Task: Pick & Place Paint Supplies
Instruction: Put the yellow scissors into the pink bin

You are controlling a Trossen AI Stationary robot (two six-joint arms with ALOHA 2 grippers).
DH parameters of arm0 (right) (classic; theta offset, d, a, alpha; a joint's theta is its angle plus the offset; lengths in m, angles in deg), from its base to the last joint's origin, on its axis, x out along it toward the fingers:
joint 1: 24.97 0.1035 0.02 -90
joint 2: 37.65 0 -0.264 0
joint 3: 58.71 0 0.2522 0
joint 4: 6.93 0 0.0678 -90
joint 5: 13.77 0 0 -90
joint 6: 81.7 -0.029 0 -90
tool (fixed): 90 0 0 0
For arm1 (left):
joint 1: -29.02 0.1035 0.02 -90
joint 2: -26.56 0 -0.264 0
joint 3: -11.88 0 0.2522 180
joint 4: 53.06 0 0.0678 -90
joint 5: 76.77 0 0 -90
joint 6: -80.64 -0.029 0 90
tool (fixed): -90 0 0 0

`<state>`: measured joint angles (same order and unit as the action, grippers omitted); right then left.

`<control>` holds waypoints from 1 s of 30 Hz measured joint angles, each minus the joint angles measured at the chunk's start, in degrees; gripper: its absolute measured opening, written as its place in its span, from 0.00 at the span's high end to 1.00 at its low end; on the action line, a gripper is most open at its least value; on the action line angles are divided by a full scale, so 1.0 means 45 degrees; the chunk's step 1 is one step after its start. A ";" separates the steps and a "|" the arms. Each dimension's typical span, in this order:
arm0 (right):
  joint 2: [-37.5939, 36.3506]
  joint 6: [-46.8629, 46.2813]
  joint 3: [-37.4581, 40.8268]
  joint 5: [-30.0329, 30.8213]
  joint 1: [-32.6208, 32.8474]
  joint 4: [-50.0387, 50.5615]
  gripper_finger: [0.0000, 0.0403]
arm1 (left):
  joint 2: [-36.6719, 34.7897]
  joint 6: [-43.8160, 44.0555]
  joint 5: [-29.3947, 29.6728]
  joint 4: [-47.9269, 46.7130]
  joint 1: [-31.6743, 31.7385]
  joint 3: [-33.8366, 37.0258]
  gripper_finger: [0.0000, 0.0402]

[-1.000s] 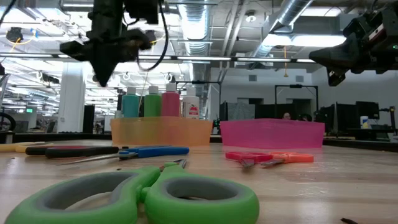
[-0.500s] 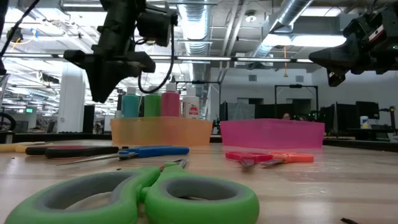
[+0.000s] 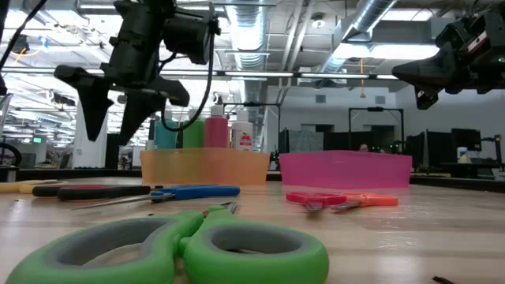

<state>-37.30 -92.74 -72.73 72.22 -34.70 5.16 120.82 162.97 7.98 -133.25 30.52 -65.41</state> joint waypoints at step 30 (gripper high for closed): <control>0.0002 0.0000 0.0000 0.0000 0.0002 0.0000 1.00 | -0.0005 0.3345 -0.2314 0.3705 -0.0687 0.3190 0.61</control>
<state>-37.29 -92.74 -72.73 72.22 -34.69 5.16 120.80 178.02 -2.43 -116.57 27.43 -51.06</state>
